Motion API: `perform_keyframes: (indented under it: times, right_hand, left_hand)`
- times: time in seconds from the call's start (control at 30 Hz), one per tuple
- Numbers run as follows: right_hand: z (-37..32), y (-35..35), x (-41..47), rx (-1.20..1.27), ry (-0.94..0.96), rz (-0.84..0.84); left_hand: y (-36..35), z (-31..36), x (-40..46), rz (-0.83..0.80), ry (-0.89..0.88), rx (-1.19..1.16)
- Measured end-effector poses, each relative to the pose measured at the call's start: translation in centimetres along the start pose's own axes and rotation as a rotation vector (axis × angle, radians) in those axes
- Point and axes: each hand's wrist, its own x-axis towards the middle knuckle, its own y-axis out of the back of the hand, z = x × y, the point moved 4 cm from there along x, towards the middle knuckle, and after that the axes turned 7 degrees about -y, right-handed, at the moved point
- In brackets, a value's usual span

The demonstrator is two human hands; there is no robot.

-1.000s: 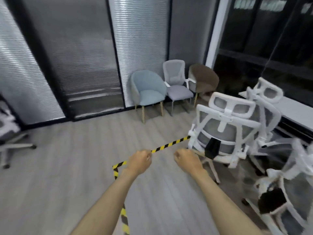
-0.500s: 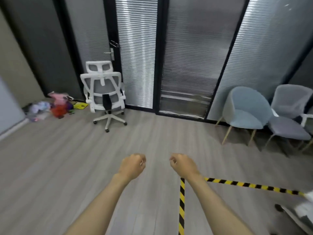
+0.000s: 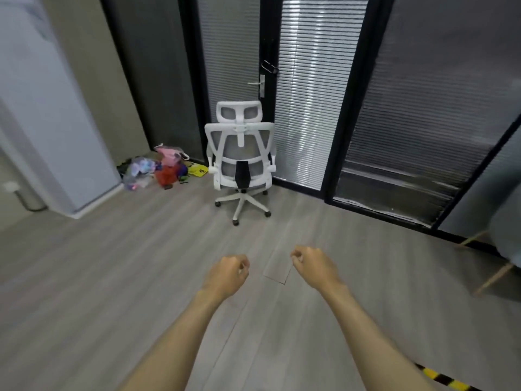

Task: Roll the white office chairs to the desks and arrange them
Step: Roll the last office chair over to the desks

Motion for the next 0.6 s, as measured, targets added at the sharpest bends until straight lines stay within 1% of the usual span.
perform_keyframes:
  times: [0.13, 0.3, 0.43, 0.6]
  right_hand:
    - [-3.6, -0.6, 10.6, 0.036, 0.045, -0.024]
    - [-9.4, -0.8, 21.8, 0.071, 0.068, -0.069]
    - [-13.5, -1.4, 30.6, 0.055, 0.086, -0.074]
    - [-18.4, -3.0, 42.4, 0.000, 0.105, -0.056]
  left_hand:
    - [4.2, -3.7, 9.4, 0.020, 0.008, 0.072]
    - [9.4, -8.7, 19.8, 0.062, 0.043, 0.095]
    - [12.2, -13.5, 27.6, 0.097, 0.071, 0.080]
    - [14.9, -20.1, 38.1, 0.139, 0.033, 0.082]
